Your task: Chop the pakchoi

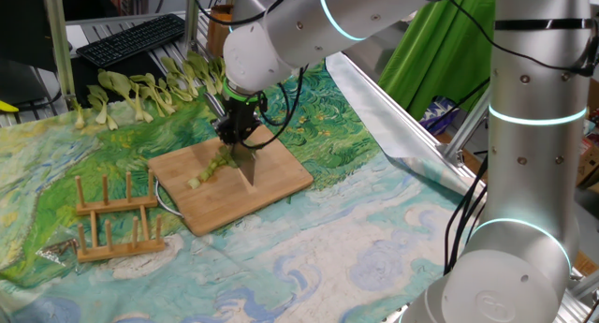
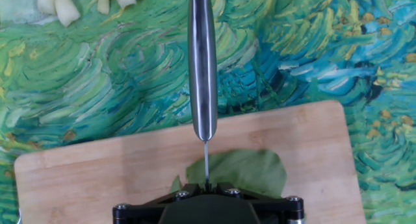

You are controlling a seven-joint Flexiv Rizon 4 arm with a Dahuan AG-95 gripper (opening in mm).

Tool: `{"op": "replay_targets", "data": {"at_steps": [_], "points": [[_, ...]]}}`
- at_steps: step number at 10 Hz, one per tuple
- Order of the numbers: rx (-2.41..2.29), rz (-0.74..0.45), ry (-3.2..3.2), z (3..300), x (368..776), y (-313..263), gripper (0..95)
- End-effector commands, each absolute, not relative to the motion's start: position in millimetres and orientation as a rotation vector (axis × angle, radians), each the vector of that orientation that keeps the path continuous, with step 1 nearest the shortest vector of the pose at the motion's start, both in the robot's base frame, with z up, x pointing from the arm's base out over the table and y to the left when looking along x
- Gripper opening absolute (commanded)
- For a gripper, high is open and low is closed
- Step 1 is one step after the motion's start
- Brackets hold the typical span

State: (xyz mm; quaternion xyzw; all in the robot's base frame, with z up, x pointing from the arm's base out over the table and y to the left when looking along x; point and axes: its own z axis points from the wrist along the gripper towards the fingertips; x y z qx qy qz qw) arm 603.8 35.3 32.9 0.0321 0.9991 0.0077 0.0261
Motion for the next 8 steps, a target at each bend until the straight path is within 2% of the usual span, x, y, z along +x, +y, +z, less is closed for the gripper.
{"op": "replay_targets", "data": {"at_steps": [1,5,8], "points": [[0.109,0.029,3.07,28.3,606.7,35.6,0.0],[0.107,0.025,3.061,34.2,622.0,36.2,0.0],[0.132,0.045,3.063,40.1,609.6,37.8,0.0]]}}
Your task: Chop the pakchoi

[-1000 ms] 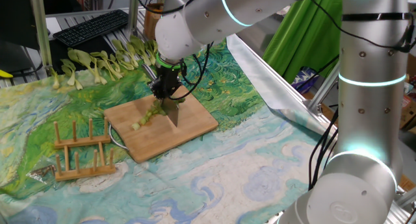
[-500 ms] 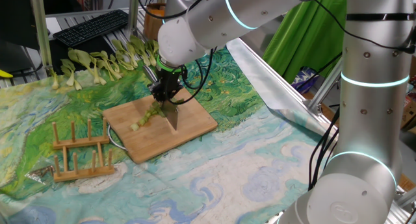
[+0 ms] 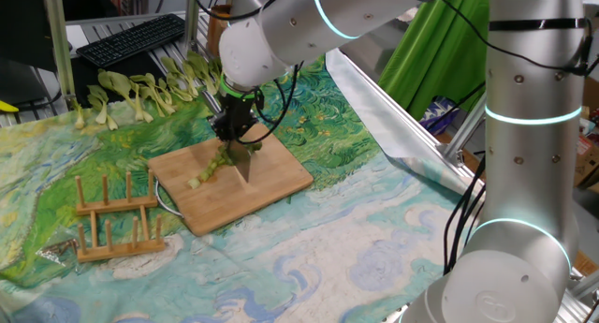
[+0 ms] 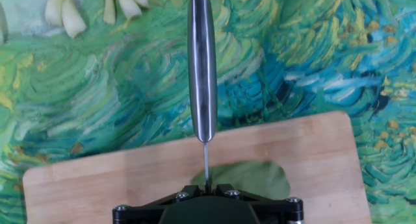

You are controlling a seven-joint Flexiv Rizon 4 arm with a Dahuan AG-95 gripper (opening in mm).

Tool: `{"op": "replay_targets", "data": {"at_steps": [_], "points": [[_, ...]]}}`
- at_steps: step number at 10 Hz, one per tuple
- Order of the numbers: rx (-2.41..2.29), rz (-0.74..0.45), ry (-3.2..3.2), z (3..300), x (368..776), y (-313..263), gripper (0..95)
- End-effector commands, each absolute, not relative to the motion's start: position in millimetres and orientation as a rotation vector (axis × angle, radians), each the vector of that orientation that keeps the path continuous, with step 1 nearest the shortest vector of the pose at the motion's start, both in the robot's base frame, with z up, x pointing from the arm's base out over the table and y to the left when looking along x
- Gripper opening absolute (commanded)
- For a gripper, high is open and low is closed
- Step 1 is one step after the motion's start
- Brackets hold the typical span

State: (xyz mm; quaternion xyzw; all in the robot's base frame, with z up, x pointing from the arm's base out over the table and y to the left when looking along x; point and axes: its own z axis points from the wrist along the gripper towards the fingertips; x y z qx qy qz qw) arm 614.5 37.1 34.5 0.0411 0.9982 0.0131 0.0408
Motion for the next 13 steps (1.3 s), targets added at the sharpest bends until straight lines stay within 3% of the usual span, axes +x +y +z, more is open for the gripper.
{"op": "replay_targets", "data": {"at_steps": [1,13], "points": [[0.143,0.042,3.055,36.6,604.1,39.1,0.0],[0.162,0.032,3.021,27.8,608.2,40.7,0.0]]}}
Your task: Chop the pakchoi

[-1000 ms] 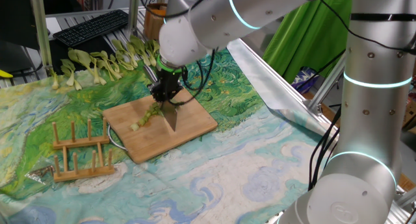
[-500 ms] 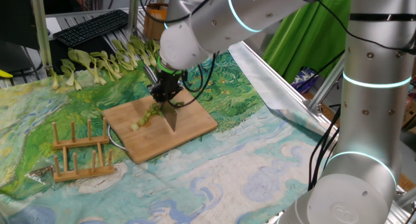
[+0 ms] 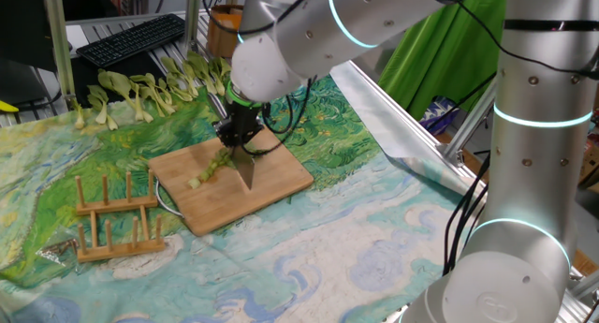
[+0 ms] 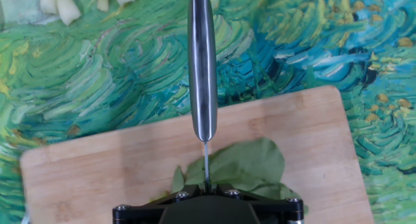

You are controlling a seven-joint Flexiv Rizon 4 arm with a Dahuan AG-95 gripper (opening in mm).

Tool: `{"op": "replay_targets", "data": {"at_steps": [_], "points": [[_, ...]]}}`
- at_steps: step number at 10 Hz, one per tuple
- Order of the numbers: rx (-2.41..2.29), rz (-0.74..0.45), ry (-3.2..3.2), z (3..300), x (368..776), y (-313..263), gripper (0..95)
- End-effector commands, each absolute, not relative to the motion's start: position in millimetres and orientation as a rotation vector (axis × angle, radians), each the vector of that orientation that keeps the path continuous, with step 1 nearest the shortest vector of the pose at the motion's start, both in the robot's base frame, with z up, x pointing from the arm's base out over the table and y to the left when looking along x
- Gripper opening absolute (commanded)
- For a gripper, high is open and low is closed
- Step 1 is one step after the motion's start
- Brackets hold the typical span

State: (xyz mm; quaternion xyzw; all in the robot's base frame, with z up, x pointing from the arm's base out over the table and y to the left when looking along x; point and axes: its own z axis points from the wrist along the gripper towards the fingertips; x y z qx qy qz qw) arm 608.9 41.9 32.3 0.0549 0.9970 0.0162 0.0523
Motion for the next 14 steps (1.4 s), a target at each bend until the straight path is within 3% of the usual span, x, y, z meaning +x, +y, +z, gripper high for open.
{"op": "replay_targets", "data": {"at_steps": [1,14], "points": [[0.165,0.038,3.037,33.0,605.6,40.3,0.0],[0.174,0.032,3.062,30.2,614.4,43.3,0.0]]}}
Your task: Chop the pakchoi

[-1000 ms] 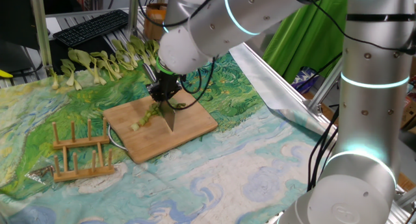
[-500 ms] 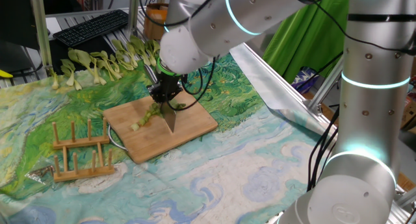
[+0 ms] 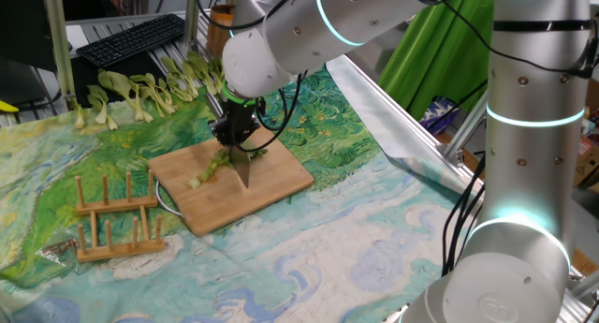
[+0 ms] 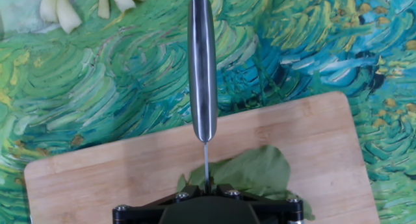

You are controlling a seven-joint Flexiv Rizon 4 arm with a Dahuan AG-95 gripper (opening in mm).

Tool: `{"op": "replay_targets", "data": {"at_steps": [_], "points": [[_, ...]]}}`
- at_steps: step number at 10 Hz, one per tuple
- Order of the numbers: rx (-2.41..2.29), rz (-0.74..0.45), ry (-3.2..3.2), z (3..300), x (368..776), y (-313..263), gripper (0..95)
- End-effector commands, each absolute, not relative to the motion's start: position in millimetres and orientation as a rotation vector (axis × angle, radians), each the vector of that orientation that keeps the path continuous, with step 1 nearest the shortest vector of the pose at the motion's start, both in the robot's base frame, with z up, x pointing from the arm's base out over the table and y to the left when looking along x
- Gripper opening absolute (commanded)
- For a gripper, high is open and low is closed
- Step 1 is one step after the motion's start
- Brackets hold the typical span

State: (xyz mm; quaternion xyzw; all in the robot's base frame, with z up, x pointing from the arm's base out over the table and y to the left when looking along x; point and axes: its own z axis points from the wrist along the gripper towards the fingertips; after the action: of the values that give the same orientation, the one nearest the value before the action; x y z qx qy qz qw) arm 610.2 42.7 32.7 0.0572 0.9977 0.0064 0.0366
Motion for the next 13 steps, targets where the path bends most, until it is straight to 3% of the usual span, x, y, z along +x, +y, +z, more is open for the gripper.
{"op": "replay_targets", "data": {"at_steps": [1,13], "points": [[0.175,0.027,3.066,29.3,614.5,43.6,0.0],[0.26,0.07,3.091,35.6,592.5,49.3,0.0]]}}
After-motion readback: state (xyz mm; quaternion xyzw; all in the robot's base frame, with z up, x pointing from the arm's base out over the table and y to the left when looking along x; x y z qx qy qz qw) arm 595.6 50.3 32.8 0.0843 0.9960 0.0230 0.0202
